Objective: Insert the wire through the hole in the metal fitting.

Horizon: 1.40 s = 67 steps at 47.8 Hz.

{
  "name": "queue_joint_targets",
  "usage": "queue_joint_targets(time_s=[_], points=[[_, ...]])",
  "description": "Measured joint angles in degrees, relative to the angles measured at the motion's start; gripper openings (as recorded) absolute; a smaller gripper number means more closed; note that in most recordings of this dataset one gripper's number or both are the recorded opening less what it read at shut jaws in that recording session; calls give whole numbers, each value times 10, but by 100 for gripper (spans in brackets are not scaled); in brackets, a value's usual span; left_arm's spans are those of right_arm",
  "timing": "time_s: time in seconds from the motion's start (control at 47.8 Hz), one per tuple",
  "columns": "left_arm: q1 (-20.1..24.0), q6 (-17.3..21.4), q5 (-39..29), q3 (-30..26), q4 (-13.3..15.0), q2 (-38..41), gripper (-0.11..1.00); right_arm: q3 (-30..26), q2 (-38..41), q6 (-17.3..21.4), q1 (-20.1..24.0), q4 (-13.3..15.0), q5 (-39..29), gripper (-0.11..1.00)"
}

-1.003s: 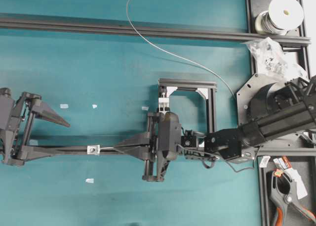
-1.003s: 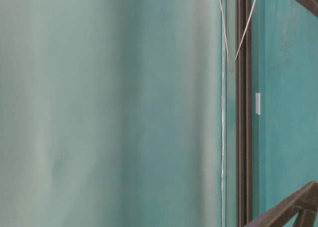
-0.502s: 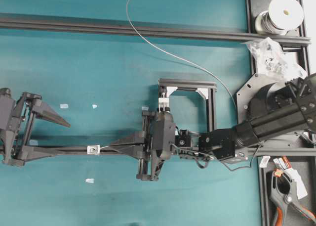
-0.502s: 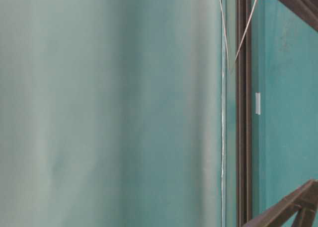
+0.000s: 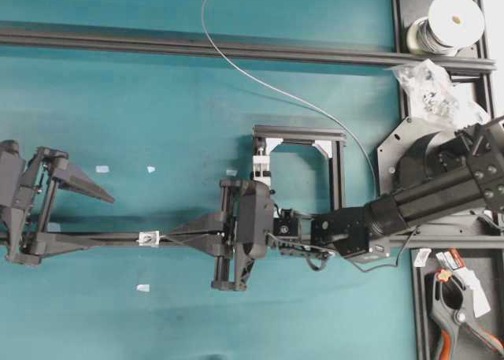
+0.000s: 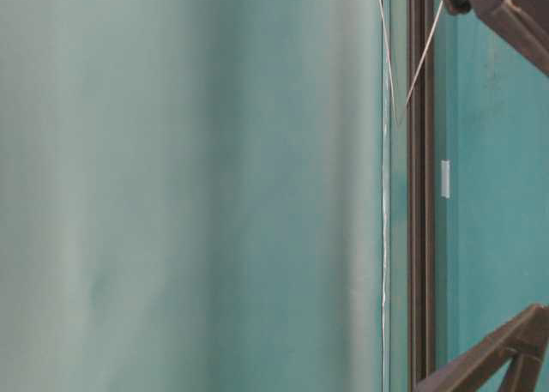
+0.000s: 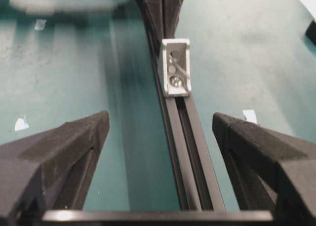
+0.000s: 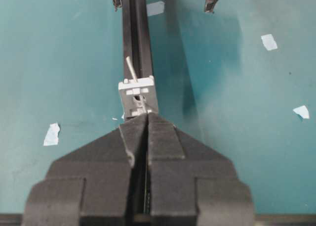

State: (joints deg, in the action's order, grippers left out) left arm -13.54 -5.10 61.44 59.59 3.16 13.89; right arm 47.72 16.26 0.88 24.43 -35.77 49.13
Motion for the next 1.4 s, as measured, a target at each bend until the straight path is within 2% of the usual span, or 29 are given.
queue_joint_targets(time_s=[0.293, 0.732, 0.982, 1.401], points=[[3, 0, -32, -13, 1, 1, 77, -13, 5, 0, -7, 18, 0, -1], [17, -1, -58, -29, 1, 9, 77, -14, 6, 0, -8, 18, -4, -1], [17, -18, -99, -44, 1, 19, 77, -14, 6, 0, -8, 18, -5, -1], [17, -19, -105, -67, 0, 20, 74, -14, 6, 0, -8, 18, -5, -1]])
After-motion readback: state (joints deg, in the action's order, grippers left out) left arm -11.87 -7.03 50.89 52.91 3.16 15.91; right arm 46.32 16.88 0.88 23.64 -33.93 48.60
